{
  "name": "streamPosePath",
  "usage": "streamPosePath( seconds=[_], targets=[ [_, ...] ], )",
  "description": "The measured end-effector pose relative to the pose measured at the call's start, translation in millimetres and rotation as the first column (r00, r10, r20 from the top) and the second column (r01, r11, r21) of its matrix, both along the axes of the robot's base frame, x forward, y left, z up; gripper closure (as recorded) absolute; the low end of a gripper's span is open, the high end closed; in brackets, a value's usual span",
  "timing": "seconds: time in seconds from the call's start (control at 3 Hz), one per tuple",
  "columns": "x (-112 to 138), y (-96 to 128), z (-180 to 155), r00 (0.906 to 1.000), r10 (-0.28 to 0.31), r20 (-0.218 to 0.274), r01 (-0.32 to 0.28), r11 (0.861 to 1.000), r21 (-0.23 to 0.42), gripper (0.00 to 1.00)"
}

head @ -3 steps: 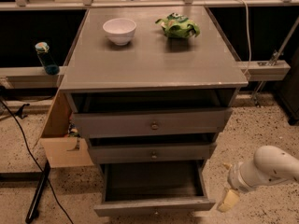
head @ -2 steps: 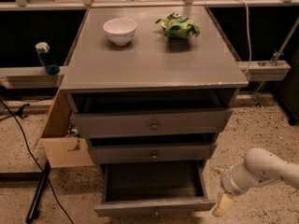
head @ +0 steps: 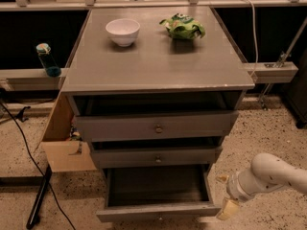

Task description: Close bottom drawer

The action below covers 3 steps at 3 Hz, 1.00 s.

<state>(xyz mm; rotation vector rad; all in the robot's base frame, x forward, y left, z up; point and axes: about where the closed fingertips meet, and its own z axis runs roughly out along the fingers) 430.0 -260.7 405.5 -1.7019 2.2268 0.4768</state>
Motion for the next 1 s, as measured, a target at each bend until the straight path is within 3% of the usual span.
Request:
streamPosePath(
  seconds=[1.0],
  targets=[
    [0.0,0.1,-0.2,1.0,0.0,0.0,0.0,1.0,0.0,0.86]
  ],
)
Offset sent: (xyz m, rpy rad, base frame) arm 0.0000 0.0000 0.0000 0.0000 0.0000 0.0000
